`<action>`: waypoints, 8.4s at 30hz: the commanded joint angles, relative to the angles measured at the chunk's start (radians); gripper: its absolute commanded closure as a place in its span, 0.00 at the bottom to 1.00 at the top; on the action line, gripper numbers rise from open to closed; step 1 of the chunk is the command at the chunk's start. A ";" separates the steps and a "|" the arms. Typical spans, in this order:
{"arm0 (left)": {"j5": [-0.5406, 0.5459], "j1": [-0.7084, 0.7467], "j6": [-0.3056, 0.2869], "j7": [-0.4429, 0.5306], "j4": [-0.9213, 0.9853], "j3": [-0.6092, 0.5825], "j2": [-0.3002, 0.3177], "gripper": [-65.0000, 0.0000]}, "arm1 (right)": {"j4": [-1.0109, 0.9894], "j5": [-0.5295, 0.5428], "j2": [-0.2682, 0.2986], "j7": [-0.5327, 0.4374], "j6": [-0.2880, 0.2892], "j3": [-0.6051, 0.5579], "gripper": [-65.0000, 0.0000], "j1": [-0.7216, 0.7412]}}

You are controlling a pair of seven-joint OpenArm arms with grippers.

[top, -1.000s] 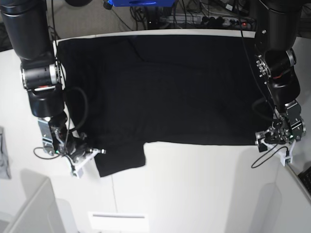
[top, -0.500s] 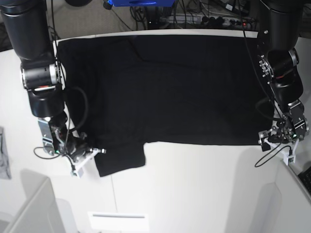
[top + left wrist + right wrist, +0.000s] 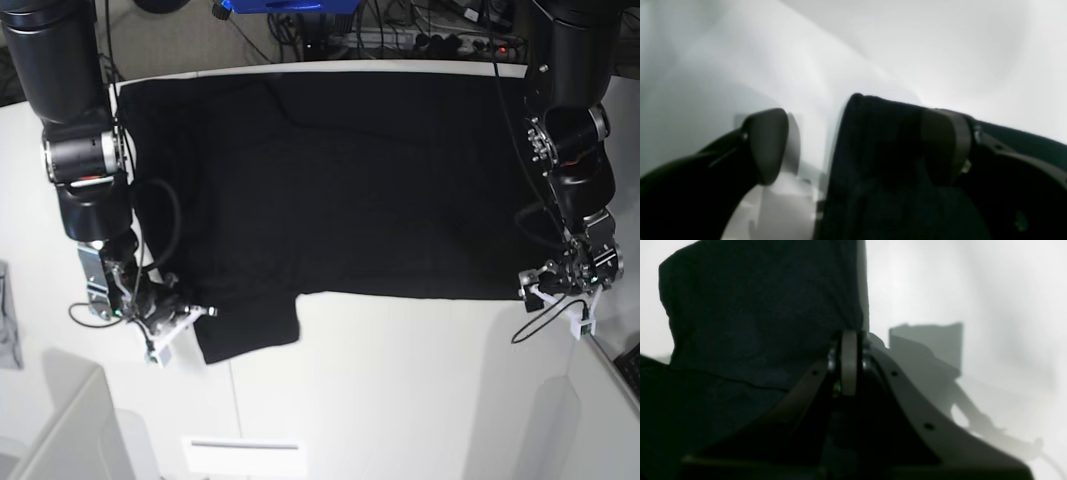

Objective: Fold the T-shirt properly
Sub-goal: 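Close both grippers on the hem corners of the black shirt, then lift the hem with both grippers and fold it toward the collar, then lower the folded hem onto the collar edge and open both grippers, then grasp the folded strip's ends with both grippers and pull it straight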

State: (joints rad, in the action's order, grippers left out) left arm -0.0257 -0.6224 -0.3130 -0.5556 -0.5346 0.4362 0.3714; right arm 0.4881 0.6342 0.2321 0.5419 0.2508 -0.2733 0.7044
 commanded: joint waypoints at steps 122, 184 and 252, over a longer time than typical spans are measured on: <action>0.452 0.984 -0.050 -0.263 -1.379 0.195 -0.076 1.00 | 1.262 0.019 0.102 0.372 -0.048 0.435 1.00 -0.783; 0.452 1.090 -0.099 -0.263 -1.422 0.234 -0.059 1.00 | 1.518 0.166 0.025 0.636 -0.048 0.685 1.00 -1.015; 0.570 1.146 -0.099 -0.261 -1.415 0.323 -0.081 0.69 | 1.481 0.166 -0.013 0.447 -0.046 0.645 1.00 -1.010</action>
State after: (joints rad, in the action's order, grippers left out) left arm 0.5415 0.5220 -0.4194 -0.8352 -1.9377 0.7490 0.2722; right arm 1.9572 0.7929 0.2012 1.0088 0.2077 0.3664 -0.3138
